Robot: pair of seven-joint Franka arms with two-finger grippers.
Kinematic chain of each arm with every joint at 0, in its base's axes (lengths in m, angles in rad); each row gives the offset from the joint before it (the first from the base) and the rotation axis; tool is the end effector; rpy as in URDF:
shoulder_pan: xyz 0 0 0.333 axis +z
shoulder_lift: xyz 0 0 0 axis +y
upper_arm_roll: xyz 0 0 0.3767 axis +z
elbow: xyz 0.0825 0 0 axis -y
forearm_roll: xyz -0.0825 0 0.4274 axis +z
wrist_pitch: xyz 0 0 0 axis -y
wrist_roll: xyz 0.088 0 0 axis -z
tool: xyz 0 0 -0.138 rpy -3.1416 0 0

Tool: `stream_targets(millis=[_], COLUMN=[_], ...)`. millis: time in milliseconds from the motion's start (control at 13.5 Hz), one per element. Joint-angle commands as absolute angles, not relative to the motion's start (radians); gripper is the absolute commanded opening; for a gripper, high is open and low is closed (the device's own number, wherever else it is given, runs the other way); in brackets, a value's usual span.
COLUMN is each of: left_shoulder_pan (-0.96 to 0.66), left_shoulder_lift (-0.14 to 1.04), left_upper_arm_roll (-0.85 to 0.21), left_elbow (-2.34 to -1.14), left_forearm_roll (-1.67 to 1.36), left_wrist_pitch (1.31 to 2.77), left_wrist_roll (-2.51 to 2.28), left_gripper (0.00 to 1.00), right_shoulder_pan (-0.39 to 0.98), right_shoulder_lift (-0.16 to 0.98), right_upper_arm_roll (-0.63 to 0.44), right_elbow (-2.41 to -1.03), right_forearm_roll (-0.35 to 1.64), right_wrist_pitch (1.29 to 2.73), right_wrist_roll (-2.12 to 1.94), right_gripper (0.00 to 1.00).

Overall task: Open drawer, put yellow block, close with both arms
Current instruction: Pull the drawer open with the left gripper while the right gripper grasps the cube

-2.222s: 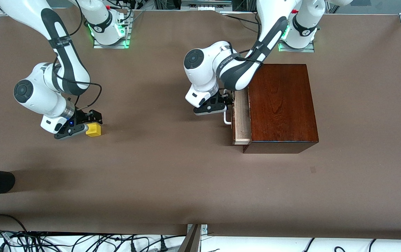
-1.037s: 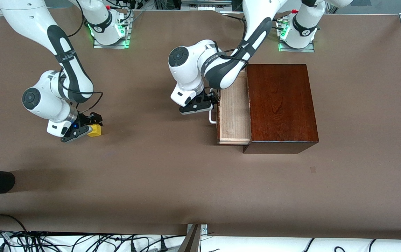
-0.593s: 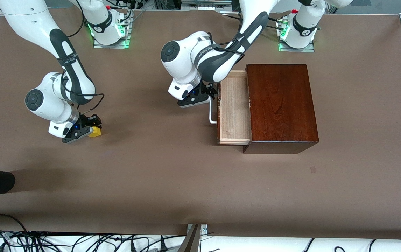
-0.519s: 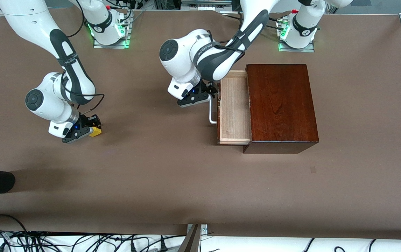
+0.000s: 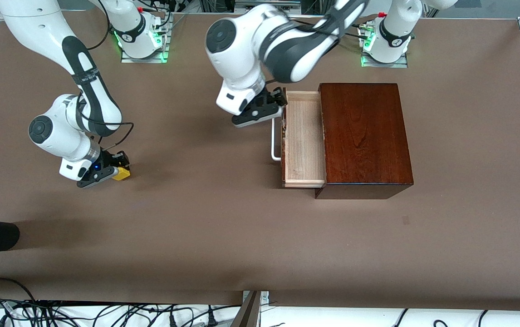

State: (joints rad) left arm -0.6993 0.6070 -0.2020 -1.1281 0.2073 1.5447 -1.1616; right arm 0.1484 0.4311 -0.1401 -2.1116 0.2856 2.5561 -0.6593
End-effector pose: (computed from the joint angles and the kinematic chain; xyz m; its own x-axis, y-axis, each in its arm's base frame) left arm 0.5370 -0.5637 0.4609 0.9635 0.2675 0.0115 0.2643 -0.9435 -0.1998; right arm 0.6319 0.0063 0.2000 0.9018 0.4261 0.0726 0.4309 -0.8993 -0.0746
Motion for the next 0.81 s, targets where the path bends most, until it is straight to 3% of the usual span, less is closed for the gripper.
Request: stream_targets(millis=[0, 444, 741], left_shoulder_pan=[-0.582, -0.355, -0.324], left_shoulder_lift=[0.458, 0.235, 0.167], left_upper_arm_roll=[-0.225, -0.207, -0.005], left_elbow=[-1.244, -1.37, -1.373], left_forearm_roll=[0.158, 0.089, 0.017], left_wrist_pitch=[1.539, 1.47, 1.411], left_wrist_roll=[-1.158, -0.812, -0.486], left_gripper=[1.0, 1.0, 1.0], right_shoulder_pan=[0.149, 0.172, 0.195], right_shoulder_lift=[0.371, 0.301, 0.287], right_upper_arm_roll=[-0.14, -0.129, -0.127], right_elbow=[-2.053, -1.993, -1.864], right_forearm_roll=[0.299, 0.285, 0.2], right_wrist_pitch=[2.433, 2.359, 2.182], right_wrist_roll=[-0.623, -0.539, -0.422], right_gripper=[0.03, 0.03, 0.04])
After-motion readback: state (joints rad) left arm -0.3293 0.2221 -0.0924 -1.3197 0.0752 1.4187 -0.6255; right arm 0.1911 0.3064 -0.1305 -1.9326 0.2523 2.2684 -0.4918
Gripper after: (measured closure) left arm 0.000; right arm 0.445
